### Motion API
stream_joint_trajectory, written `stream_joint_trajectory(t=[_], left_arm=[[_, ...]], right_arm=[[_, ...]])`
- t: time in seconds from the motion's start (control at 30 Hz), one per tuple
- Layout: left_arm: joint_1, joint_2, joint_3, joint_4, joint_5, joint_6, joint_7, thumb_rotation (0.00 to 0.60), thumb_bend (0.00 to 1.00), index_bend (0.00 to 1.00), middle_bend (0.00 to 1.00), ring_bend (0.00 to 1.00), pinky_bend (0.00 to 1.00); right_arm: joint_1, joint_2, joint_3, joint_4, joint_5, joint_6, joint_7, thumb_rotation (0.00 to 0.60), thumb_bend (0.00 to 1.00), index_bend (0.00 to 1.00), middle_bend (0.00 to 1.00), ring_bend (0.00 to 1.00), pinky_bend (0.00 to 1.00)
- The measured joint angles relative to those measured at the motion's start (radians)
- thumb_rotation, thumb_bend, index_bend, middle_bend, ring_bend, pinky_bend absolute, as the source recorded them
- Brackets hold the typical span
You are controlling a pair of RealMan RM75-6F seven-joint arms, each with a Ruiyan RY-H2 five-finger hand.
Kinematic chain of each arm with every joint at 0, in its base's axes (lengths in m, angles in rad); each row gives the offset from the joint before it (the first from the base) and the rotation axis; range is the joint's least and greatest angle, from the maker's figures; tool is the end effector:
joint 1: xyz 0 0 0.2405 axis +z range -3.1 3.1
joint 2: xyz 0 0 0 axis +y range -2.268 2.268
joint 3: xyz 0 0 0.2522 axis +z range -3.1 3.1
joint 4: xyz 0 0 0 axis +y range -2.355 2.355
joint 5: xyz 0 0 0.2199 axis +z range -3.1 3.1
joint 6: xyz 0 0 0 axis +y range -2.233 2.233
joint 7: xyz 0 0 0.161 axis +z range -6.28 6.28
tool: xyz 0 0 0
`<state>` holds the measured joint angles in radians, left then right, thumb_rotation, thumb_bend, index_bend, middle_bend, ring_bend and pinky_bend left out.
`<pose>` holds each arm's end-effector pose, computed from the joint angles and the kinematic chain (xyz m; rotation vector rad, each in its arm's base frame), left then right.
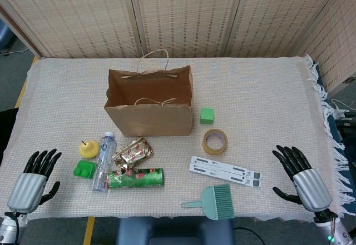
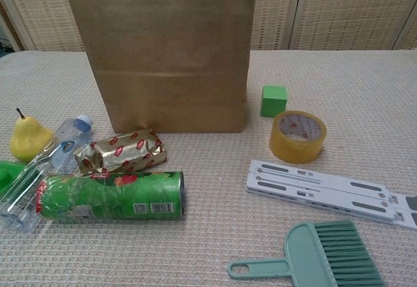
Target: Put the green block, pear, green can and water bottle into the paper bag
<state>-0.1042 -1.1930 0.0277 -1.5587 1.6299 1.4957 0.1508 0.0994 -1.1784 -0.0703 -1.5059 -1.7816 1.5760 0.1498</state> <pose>-0.2977 0.1858 0.1113 -1.5844 -0.7747 -0.8523 -0.2880 -0.1710 0.1158 1.6267 -0.9079 1.1192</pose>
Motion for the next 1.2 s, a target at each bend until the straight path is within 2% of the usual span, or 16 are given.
stream_joint_trajectory(t=[0.37,0.57,0.83,1.03,1.2], left_arm=[[0.000,0.003,0.004,-0.007,-0.001,-0.007,0.008,0.600,0.40,0.00,0.00,0.00,0.02],[-0.008,0.017,0.011,-0.031,-0.036,-0.066,0.061,0.600,0.40,0.00,0.00,0.00,0.02],[-0.027,0.026,0.017,-0.043,-0.056,-0.120,0.119,0.600,0.35,0.00,0.00,0.00,0.03],[-0.083,0.061,0.030,-0.088,-0.084,-0.268,0.158,0.600,0.35,0.00,0.00,0.00,0.05],[-0.160,0.085,0.029,-0.141,-0.157,-0.425,0.262,0.600,0.35,0.00,0.00,0.00,0.06]], right_arm=[[-0.005,0.002,-0.003,0.001,-0.010,0.016,0.006,0.600,0.07,0.00,0.00,0.00,0.04],[-0.012,-0.030,0.009,0.062,-0.052,0.114,0.054,0.600,0.07,0.00,0.00,0.00,0.03],[-0.013,-0.036,0.005,0.067,-0.061,0.110,0.080,0.600,0.07,0.00,0.00,0.00,0.03],[-0.011,-0.028,-0.002,0.058,-0.059,0.098,0.087,0.600,0.07,0.00,0.00,0.00,0.03],[-0.009,-0.022,-0.007,0.048,-0.061,0.091,0.083,0.600,0.07,0.00,0.00,0.00,0.03]])
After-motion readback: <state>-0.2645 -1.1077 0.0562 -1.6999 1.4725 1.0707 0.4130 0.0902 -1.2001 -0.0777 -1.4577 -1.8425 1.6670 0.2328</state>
